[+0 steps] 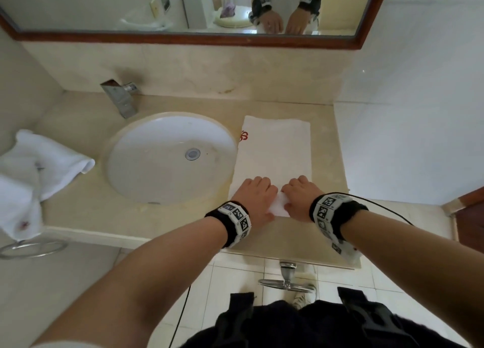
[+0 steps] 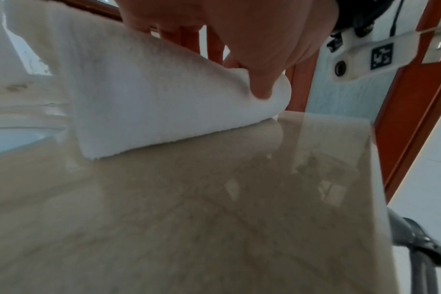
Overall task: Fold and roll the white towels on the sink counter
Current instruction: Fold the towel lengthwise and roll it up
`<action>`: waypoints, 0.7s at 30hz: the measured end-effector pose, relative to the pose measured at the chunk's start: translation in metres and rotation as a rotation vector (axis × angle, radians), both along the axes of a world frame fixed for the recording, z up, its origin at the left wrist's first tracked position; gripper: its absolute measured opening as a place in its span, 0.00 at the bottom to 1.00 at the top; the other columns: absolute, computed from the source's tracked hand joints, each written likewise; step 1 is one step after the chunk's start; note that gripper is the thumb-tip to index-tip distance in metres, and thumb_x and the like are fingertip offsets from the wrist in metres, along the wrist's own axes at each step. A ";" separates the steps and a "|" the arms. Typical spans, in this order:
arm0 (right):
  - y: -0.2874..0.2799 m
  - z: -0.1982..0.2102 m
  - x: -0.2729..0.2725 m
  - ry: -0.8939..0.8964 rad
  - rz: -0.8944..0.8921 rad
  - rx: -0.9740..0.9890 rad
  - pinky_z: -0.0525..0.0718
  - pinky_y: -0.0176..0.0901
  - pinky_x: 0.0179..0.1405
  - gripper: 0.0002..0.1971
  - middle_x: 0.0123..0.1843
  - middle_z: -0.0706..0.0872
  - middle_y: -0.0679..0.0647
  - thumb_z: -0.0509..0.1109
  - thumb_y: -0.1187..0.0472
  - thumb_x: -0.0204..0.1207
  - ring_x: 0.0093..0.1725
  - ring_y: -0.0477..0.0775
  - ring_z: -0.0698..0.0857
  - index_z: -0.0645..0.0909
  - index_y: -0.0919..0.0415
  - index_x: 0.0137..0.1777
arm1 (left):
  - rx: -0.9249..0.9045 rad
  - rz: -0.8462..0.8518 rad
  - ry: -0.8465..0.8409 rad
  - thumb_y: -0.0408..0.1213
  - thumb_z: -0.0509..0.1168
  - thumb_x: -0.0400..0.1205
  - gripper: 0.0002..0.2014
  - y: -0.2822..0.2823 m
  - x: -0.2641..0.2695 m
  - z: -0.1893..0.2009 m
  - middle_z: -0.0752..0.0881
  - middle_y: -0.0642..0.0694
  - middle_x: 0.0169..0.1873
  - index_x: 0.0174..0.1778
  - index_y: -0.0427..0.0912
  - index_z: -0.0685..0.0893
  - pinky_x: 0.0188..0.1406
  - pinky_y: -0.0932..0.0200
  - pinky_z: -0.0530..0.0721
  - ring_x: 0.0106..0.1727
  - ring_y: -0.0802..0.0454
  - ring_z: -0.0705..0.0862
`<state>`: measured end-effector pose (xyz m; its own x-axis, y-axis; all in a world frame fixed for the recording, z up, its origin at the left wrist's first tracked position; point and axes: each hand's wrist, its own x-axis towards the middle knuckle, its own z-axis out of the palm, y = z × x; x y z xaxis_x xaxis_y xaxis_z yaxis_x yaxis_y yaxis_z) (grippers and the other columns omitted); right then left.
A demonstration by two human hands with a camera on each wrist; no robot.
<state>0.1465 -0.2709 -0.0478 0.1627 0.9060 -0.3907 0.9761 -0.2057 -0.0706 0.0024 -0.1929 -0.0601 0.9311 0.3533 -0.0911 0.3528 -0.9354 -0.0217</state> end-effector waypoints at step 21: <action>0.039 0.004 0.054 0.051 0.133 0.122 0.78 0.48 0.54 0.20 0.59 0.81 0.53 0.65 0.44 0.74 0.58 0.57 0.79 0.75 0.56 0.61 | -0.025 0.293 -0.068 0.42 0.59 0.80 0.13 0.035 0.055 0.006 0.79 0.43 0.56 0.59 0.42 0.77 0.54 0.51 0.73 0.57 0.43 0.75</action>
<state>0.2010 -0.2316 -0.0435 0.0211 0.9593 -0.2817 0.9886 -0.0621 -0.1373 0.0574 -0.1582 -0.0538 0.7941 0.6062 -0.0437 0.6076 -0.7936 0.0330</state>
